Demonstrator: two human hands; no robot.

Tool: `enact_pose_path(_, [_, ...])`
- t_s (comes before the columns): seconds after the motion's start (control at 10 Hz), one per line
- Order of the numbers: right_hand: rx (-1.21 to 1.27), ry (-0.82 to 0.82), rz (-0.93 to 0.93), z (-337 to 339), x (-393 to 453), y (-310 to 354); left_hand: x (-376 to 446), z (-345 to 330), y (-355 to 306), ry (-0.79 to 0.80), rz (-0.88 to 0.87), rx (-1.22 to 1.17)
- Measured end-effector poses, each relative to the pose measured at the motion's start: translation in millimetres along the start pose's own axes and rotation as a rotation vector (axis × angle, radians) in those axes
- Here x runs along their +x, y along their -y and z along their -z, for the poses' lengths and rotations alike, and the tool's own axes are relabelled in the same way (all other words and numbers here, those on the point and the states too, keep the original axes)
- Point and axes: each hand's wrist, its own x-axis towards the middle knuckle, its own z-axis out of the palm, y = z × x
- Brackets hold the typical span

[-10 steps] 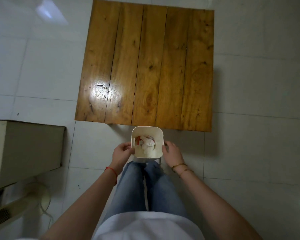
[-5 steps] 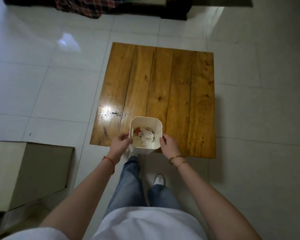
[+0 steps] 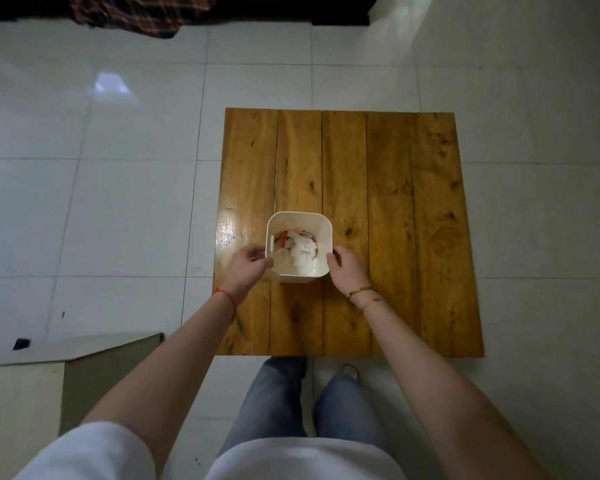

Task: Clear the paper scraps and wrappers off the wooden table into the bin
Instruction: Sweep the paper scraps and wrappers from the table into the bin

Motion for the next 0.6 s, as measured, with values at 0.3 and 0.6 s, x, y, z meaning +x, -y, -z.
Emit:
enact_pose_path(0.3, [0.007, -0.010, -0.039, -3.3, 40.4, 13.3, 46.0, 5.0, -11.2, 0.051, 0.031, -0.001])
enact_pose_path(0.6, [-0.063, 0.040, -0.072, -0.4, 37.3, 7.3, 40.3, -0.4, -3.0, 0.077, 0.058, -0.039])
